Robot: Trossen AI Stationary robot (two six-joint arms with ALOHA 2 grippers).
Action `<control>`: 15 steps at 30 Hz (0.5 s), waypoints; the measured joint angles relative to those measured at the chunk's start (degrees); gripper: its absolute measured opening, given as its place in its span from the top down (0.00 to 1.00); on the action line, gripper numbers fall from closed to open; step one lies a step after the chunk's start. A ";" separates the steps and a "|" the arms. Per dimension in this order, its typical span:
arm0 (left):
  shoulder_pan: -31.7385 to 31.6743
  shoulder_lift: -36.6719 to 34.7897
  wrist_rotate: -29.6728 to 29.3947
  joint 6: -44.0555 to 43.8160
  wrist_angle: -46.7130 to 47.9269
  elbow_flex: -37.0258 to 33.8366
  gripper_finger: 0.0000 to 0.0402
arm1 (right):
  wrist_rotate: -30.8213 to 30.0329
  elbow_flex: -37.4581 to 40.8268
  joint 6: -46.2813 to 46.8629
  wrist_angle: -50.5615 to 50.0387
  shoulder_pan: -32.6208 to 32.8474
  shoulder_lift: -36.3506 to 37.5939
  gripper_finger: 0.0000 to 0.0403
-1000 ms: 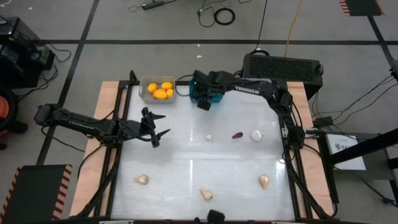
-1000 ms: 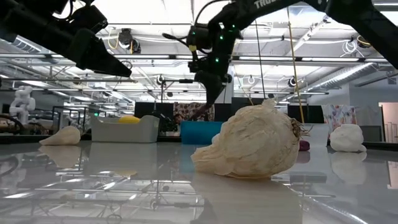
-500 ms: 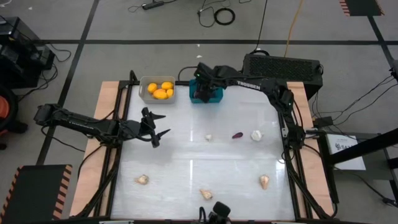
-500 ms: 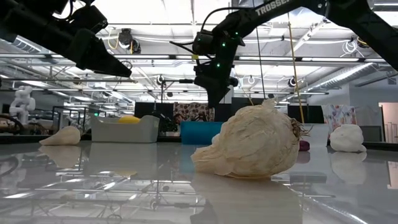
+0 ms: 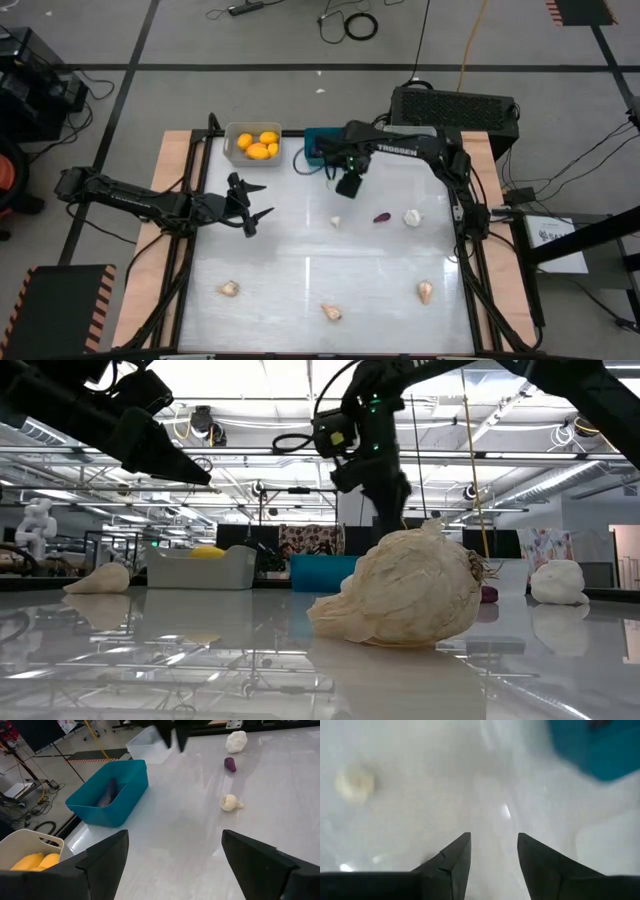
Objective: Sort produce into baskets
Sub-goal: Put the eggplant into the blue bin
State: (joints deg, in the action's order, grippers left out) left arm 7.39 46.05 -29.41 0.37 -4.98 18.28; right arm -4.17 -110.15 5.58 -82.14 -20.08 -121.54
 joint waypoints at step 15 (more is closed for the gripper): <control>0.14 -0.01 2.71 -5.88 3.41 0.02 0.19 | 4.83 22.40 -4.94 5.02 10.35 10.51 0.62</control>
State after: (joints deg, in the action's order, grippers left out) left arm 7.53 46.04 -26.70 -5.50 -1.57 18.31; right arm 0.66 -87.75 0.65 -77.12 -9.73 -111.02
